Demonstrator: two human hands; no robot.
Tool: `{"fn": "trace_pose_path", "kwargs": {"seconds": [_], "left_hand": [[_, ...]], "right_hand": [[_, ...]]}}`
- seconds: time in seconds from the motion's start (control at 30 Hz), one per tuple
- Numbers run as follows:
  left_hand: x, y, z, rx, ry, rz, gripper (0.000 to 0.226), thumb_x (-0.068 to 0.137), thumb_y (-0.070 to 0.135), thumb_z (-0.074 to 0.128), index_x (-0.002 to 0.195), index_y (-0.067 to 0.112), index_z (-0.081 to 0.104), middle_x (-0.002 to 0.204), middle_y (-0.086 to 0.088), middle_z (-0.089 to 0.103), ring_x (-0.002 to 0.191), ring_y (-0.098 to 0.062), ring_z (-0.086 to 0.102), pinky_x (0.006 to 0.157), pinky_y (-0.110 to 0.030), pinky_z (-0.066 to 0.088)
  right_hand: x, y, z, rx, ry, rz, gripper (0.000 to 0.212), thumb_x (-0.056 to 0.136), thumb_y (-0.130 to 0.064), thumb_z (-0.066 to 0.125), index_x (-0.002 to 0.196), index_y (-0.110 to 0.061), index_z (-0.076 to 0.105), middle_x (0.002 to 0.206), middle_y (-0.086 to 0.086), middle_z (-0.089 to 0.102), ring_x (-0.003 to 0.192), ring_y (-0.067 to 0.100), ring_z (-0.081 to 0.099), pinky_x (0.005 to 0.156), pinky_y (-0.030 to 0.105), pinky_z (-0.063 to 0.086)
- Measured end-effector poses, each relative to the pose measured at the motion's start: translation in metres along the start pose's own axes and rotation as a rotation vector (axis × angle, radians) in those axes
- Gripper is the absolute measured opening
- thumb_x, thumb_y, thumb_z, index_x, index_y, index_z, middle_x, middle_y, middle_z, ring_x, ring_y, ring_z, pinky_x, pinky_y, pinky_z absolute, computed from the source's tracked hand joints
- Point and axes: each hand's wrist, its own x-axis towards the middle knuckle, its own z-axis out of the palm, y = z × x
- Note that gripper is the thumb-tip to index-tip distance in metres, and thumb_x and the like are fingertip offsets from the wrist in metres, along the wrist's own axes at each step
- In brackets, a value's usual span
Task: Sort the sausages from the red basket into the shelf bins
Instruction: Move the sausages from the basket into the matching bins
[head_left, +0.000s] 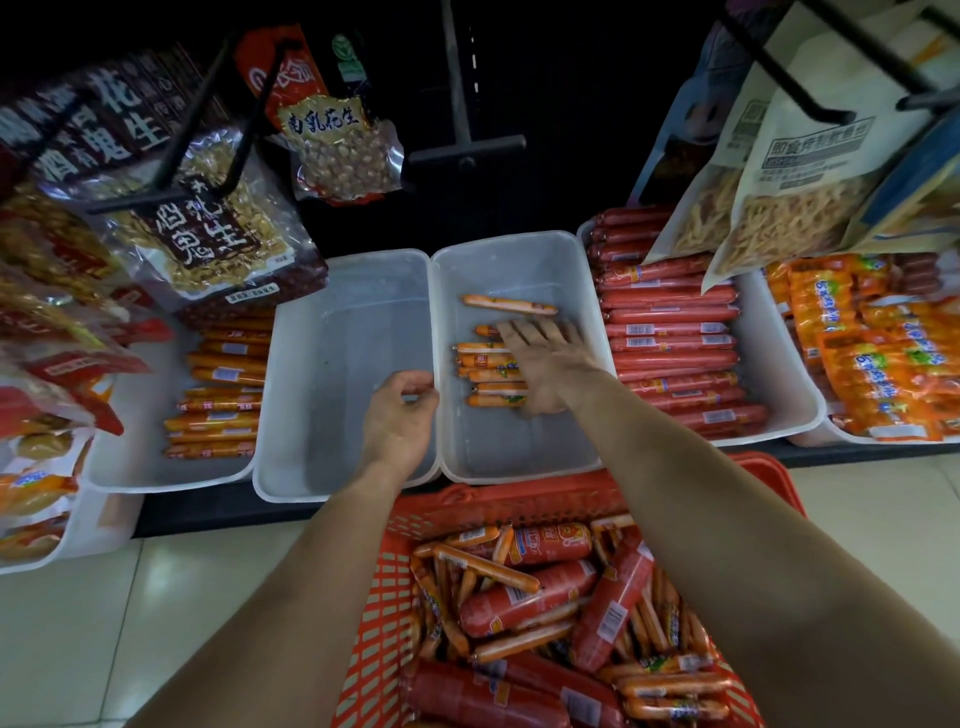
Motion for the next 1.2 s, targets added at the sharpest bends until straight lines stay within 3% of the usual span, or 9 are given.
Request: {"fn": "trace_pose_path", "kwargs": {"seconds": [0.1, 0.23, 0.33, 0.5, 0.67, 0.77, 0.93, 1.03, 1.2], "left_hand": [[0.002, 0.002, 0.000, 0.014, -0.005, -0.001, 0.014, 0.094, 0.019, 0.061, 0.105, 0.026, 0.066, 0.098, 0.017, 0.063, 0.101, -0.015, 0.065, 0.096, -0.046, 0.053], [0.006, -0.001, -0.001, 0.042, -0.004, 0.038, 0.015, 0.095, 0.017, 0.061, 0.108, 0.021, 0.067, 0.099, 0.011, 0.064, 0.098, -0.016, 0.064, 0.095, -0.044, 0.053], [0.005, -0.001, 0.001, 0.056, 0.004, 0.046, 0.018, 0.095, 0.016, 0.061, 0.112, 0.018, 0.067, 0.101, 0.009, 0.064, 0.098, -0.015, 0.063, 0.095, -0.042, 0.053], [-0.014, 0.013, -0.001, 0.103, 0.030, 0.065, 0.027, 0.095, 0.012, 0.059, 0.121, 0.014, 0.066, 0.113, 0.004, 0.066, 0.099, -0.009, 0.059, 0.088, -0.020, 0.040], [-0.055, 0.039, -0.011, 0.179, 0.016, 0.161, 0.034, 0.096, 0.017, 0.058, 0.129, 0.019, 0.063, 0.128, 0.006, 0.062, 0.113, -0.012, 0.059, 0.091, -0.021, 0.040], [-0.099, 0.043, -0.018, 0.193, -0.020, 0.216, 0.027, 0.096, 0.017, 0.057, 0.121, 0.022, 0.067, 0.121, 0.009, 0.063, 0.106, -0.007, 0.059, 0.088, -0.020, 0.040], [-0.177, 0.002, -0.021, 0.229, -0.069, 0.175, 0.021, 0.090, 0.015, 0.065, 0.109, 0.022, 0.071, 0.104, 0.006, 0.071, 0.095, -0.012, 0.066, 0.090, -0.027, 0.050], [-0.215, -0.037, -0.013, 0.300, -0.130, 0.105, 0.018, 0.091, 0.019, 0.065, 0.108, 0.020, 0.071, 0.104, 0.002, 0.073, 0.096, -0.017, 0.067, 0.089, -0.032, 0.052], [-0.240, -0.092, 0.005, 0.457, -0.287, -0.052, 0.037, 0.092, 0.036, 0.063, 0.127, 0.024, 0.061, 0.124, 0.003, 0.067, 0.111, -0.020, 0.064, 0.092, -0.036, 0.052]], "right_hand": [[0.005, -0.005, 0.000, 0.016, -0.084, 0.041, 0.140, 0.057, -0.052, 0.083, 0.156, -0.023, -0.011, 0.164, 0.010, -0.005, 0.151, 0.034, -0.001, 0.120, 0.058, 0.004], [0.008, -0.005, -0.002, 0.000, -0.008, -0.034, 0.119, 0.063, -0.044, 0.084, 0.156, -0.023, 0.013, 0.158, 0.003, 0.023, 0.143, 0.028, 0.024, 0.118, 0.050, 0.023], [0.001, -0.009, -0.005, -0.079, 0.045, -0.076, 0.109, 0.072, -0.037, 0.080, 0.157, -0.026, 0.013, 0.160, 0.000, 0.024, 0.145, 0.028, 0.022, 0.120, 0.051, 0.016], [-0.026, -0.026, -0.023, -0.100, 0.178, 0.021, 0.080, 0.084, -0.014, 0.064, 0.153, -0.020, 0.025, 0.155, 0.010, 0.030, 0.142, 0.034, 0.028, 0.119, 0.052, 0.021], [-0.081, -0.033, -0.039, 0.136, 0.200, 0.067, 0.059, 0.084, -0.023, 0.064, 0.140, -0.022, 0.044, 0.141, 0.007, 0.046, 0.131, 0.033, 0.042, 0.108, 0.046, 0.037], [-0.136, -0.038, -0.045, 0.238, 0.185, 0.091, 0.059, 0.086, -0.033, 0.065, 0.141, -0.023, 0.044, 0.143, 0.005, 0.045, 0.130, 0.032, 0.043, 0.101, 0.045, 0.043], [-0.225, -0.052, -0.048, 0.337, 0.264, 0.121, 0.050, 0.088, -0.031, 0.061, 0.137, -0.021, 0.052, 0.141, 0.005, 0.046, 0.129, 0.031, 0.044, 0.099, 0.047, 0.047], [-0.262, -0.056, -0.024, 0.383, 0.186, 0.136, 0.049, 0.088, -0.031, 0.061, 0.135, -0.020, 0.054, 0.136, 0.007, 0.048, 0.128, 0.032, 0.045, 0.102, 0.045, 0.045], [-0.291, -0.043, 0.051, 0.384, -0.037, 0.244, 0.046, 0.087, -0.033, 0.062, 0.130, -0.019, 0.058, 0.136, 0.012, 0.050, 0.127, 0.037, 0.047, 0.103, 0.046, 0.043]]}}
